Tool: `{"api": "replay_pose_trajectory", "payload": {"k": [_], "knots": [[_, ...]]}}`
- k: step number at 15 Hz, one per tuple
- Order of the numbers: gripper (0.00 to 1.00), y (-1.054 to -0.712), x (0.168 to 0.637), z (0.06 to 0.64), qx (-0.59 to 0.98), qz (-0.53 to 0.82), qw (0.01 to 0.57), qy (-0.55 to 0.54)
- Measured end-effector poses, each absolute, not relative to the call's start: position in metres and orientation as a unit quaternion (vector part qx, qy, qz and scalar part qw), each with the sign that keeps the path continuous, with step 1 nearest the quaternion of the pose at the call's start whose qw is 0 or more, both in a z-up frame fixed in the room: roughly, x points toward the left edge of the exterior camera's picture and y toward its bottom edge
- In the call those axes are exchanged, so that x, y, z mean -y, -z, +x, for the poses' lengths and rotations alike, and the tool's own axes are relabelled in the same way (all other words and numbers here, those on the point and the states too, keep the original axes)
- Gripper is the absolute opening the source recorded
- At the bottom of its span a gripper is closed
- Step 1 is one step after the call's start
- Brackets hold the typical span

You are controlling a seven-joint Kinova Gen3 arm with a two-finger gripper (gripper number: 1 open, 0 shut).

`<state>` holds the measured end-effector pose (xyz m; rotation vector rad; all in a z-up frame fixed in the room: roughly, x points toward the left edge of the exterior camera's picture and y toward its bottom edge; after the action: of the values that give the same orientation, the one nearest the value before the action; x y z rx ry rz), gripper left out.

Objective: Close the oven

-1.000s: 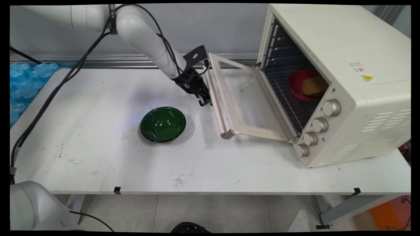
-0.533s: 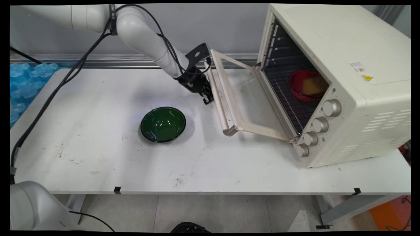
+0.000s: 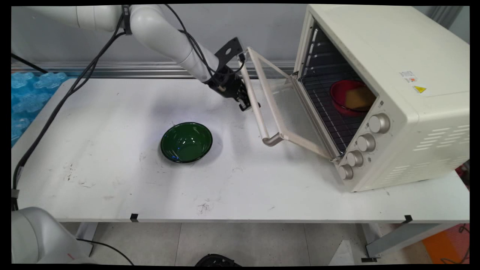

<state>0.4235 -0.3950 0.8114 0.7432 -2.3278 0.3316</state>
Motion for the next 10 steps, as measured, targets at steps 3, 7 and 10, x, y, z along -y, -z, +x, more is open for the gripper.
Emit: {"api": "replay_pose_trajectory", "payload": {"k": [3,7,10], "knots": [[0.0,-0.824,0.398,0.417,0.885,0.282,0.347,-0.133],[0.0,-0.844,0.405,0.407,0.875,0.279,0.369,-0.142],[0.0,-0.858,0.41,0.399,0.869,0.275,0.384,-0.147]]}}
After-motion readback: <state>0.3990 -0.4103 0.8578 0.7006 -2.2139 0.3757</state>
